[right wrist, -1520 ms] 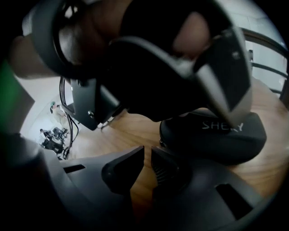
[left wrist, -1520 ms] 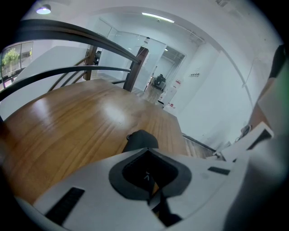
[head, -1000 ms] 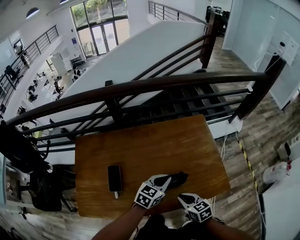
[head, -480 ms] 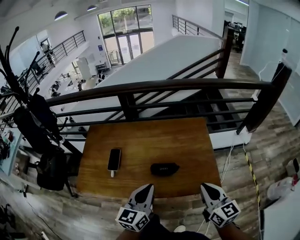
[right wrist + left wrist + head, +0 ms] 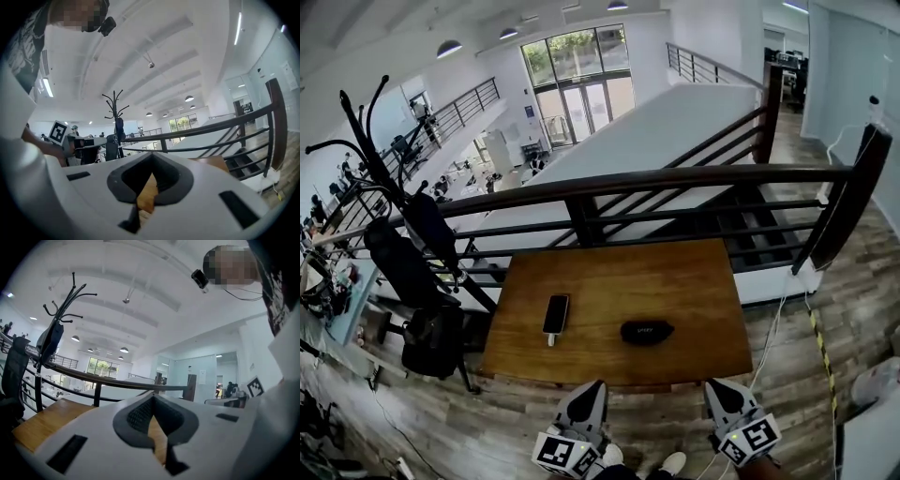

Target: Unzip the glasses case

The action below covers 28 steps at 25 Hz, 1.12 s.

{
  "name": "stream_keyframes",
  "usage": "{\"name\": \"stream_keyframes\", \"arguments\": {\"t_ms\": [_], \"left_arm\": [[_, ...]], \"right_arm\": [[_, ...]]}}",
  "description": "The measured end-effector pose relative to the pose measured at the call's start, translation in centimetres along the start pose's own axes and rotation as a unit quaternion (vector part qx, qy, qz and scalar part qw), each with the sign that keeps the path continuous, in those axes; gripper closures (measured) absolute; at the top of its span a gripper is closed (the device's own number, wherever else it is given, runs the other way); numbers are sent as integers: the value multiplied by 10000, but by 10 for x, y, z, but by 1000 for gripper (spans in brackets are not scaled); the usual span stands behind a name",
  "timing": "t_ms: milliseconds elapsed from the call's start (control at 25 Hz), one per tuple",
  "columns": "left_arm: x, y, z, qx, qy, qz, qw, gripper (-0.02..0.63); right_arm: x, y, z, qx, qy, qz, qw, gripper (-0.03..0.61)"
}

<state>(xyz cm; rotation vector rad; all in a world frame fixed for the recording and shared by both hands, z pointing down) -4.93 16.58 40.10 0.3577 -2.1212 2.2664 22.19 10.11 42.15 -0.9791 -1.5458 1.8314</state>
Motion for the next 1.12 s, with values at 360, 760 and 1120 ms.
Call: {"name": "stream_keyframes", "arguments": {"t_ms": [360,760,1120], "left_arm": [[-5,-3,-6,15,-299,-18,9996,609],[-1,-11,-19,31,-438,-84,9990,609],[6,-9,-26,-7,-480,-83,9988,609]], "right_arm": [[36,-3,4,80,-96,-89,9999,580],[53,-3,9,43,-305,-123,9995,580],[65,-3,7,86,-305,-141,9994,580]]}}
Point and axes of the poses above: the fingertips, and each gripper's own axes: z forward along the fingers, x to its left, y out of its top, the point moved 7 cm from there along -z, backward along the fingers, and after that the axes turned 7 degrees about y, right-handed, at the moved point
